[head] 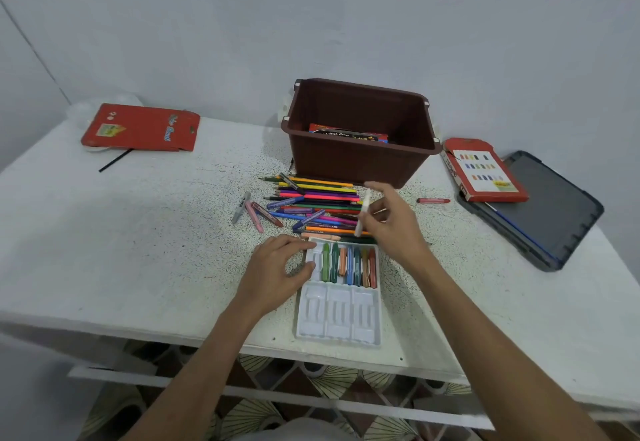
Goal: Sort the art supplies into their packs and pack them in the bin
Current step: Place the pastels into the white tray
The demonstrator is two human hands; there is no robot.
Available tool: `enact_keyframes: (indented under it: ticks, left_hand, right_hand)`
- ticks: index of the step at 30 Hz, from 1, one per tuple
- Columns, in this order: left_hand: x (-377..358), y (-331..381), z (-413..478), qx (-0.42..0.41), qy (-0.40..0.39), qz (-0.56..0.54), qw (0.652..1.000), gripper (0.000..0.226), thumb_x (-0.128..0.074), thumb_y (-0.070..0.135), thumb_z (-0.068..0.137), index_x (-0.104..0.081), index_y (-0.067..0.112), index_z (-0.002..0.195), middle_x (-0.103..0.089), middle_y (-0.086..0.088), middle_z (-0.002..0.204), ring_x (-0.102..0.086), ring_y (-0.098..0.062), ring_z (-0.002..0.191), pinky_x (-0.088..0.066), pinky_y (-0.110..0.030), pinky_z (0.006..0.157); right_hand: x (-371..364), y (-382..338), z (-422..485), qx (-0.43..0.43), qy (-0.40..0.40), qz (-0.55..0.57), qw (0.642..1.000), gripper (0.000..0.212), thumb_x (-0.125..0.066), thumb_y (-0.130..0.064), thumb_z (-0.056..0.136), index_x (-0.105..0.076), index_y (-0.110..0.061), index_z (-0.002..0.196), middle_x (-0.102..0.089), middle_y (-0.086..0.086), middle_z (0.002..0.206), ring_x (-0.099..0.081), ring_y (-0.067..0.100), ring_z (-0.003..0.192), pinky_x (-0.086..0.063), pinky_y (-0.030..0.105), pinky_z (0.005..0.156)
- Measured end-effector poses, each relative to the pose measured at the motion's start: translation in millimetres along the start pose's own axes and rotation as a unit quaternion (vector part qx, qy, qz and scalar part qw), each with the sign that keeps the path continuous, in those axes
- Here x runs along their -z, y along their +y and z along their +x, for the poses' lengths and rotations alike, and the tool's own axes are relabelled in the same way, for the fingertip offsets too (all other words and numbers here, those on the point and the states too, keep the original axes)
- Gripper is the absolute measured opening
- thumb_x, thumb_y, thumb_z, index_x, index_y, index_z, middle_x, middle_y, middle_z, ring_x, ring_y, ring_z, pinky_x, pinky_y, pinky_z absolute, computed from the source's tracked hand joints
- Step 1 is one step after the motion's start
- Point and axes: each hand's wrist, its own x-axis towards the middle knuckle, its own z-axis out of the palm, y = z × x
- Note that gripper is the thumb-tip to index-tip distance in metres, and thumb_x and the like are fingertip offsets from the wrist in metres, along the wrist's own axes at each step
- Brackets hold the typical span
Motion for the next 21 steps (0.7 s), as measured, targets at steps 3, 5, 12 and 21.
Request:
enact_keyframes:
  ticks: [3, 5, 12, 21]
  left_hand:
    - [0, 0, 0, -0.004, 0.001, 0.009, 1.0, 0.049, -0.048, 0.056, 0.083, -0.066, 0.031, 0.122, -0.057, 0.018, 0.107, -0.05, -0.003, 0.103, -0.04, -0.034, 0.092]
    - [0, -1, 0, -0.006, 0.002, 0.016, 1.0, 0.049, -0.049, 0.056, 0.083, -0.067, 0.031, 0.121, -0.058, 0.018, 0.107, -0.05, -0.004, 0.102, -0.04, -0.033, 0.091]
    - [-1, -2, 1, -0.005, -0.003, 0.021, 1.0, 0.047, -0.051, 0.053, 0.084, -0.066, 0.031, 0.123, -0.061, 0.013, 0.109, -0.052, -0.008, 0.102, -0.043, -0.038, 0.092]
    - [-2, -3, 3, -0.008, -0.005, 0.02, 1.0, 0.038, -0.044, 0.039, 0.093, -0.066, 0.029, 0.123, -0.062, 0.011, 0.108, -0.053, -0.009, 0.101, -0.046, -0.04, 0.089]
  right_hand:
    - [-14, -2, -13, 0.014, -0.017, 0.04, 0.999, 0.042, -0.063, -0.008, 0.093, -0.053, -0.024, 0.13, -0.063, 0.004, 0.091, -0.065, 0.015, 0.08, -0.051, 0.013, 0.061]
    - [-22, -3, -20, 0.034, -0.027, 0.049, 0.998, 0.039, -0.063, -0.007, 0.093, -0.055, -0.023, 0.127, -0.063, 0.006, 0.088, -0.064, 0.014, 0.077, -0.053, 0.016, 0.064]
    - [-43, -3, -36, 0.076, -0.056, 0.062, 0.994, 0.035, -0.065, -0.008, 0.091, -0.059, -0.024, 0.122, -0.062, 0.002, 0.084, -0.061, 0.012, 0.075, -0.053, 0.028, 0.07]
    - [-57, 8, -39, 0.05, -0.068, -0.005, 0.996, 0.035, -0.069, -0.014, 0.09, -0.061, -0.02, 0.124, -0.064, 0.0, 0.081, -0.062, 0.011, 0.073, -0.054, 0.027, 0.07]
